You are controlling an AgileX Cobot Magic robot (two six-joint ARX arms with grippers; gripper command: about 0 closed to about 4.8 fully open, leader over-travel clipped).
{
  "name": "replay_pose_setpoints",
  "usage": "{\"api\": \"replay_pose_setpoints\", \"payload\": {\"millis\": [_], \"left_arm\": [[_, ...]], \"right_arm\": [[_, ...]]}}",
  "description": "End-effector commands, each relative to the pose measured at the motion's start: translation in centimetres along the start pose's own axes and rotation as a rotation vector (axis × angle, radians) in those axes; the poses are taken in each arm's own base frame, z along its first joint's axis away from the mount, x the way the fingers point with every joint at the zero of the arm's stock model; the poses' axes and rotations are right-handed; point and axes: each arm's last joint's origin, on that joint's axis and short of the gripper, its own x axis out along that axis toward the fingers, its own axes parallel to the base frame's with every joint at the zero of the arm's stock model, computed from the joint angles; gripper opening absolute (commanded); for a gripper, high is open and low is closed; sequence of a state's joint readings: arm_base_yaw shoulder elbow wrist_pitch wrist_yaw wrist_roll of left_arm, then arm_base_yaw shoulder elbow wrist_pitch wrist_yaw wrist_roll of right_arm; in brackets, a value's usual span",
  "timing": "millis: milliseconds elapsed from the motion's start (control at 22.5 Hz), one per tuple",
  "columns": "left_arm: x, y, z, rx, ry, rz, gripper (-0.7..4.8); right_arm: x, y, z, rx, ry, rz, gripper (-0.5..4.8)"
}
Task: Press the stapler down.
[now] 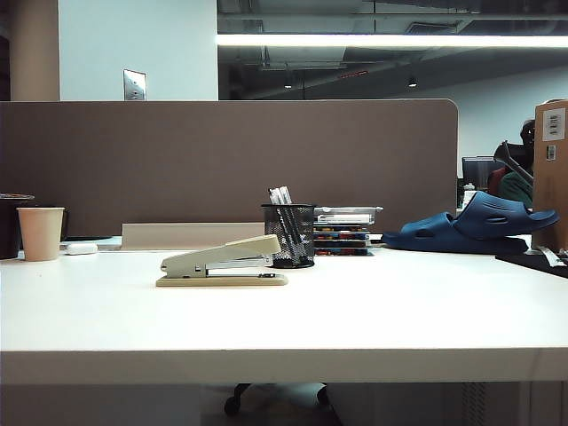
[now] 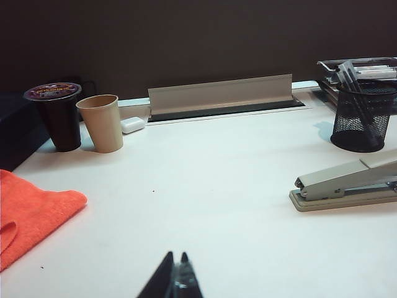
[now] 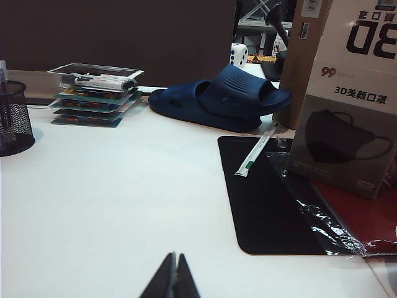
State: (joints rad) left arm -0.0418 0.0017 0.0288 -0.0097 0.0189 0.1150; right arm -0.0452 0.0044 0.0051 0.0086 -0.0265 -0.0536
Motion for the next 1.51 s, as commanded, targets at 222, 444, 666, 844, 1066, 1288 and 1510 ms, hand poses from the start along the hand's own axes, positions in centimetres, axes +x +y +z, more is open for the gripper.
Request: {"api": "replay_pose_setpoints", "payload": {"millis": [222,444,666,844,1066,1288,1510], "left_arm": [[0.0,0.0,0.3,-0.003,-0.023,-0.002,-0.05],[0.0,0.0,0.3,-0.003,-0.023,-0.002,-0.05],[0.0,0.0,0.3,-0.003,-0.024,-0.002,-0.06],[0.0,0.0,0.3,-0.002,-0.025,-0.021,-0.06],[-0.1,-0.5,0.2,-0.003,-0.017,-0.185,-0.06],[-0.2,-0.9,-0.5,-0.015,0.042,-0.302,-0.06],[-0.4,-1.3,-1.2,-0.038,0.107,-0.419,-0.06]], "right_arm": [[0.0,0.0,0.0,-0.003,-0.011,-0.002,-0.09],[0.0,0.0,0.0,-0.003,-0.011,-0.001,-0.09],[0.0,0.0,0.0,-0.003,-0.012,-0.001,-0.09],[0.0,0.0,0.0,-0.003,-0.015,0.003,-0.09],[0.0,0.0,0.0,-0.002,-0.015,0.003,-0.09],[0.0,0.0,0.1,0.009,-0.017,0.01,-0.09],[0.0,0.1,0.2,0.012,-0.018,0.021,-0.09]]}}
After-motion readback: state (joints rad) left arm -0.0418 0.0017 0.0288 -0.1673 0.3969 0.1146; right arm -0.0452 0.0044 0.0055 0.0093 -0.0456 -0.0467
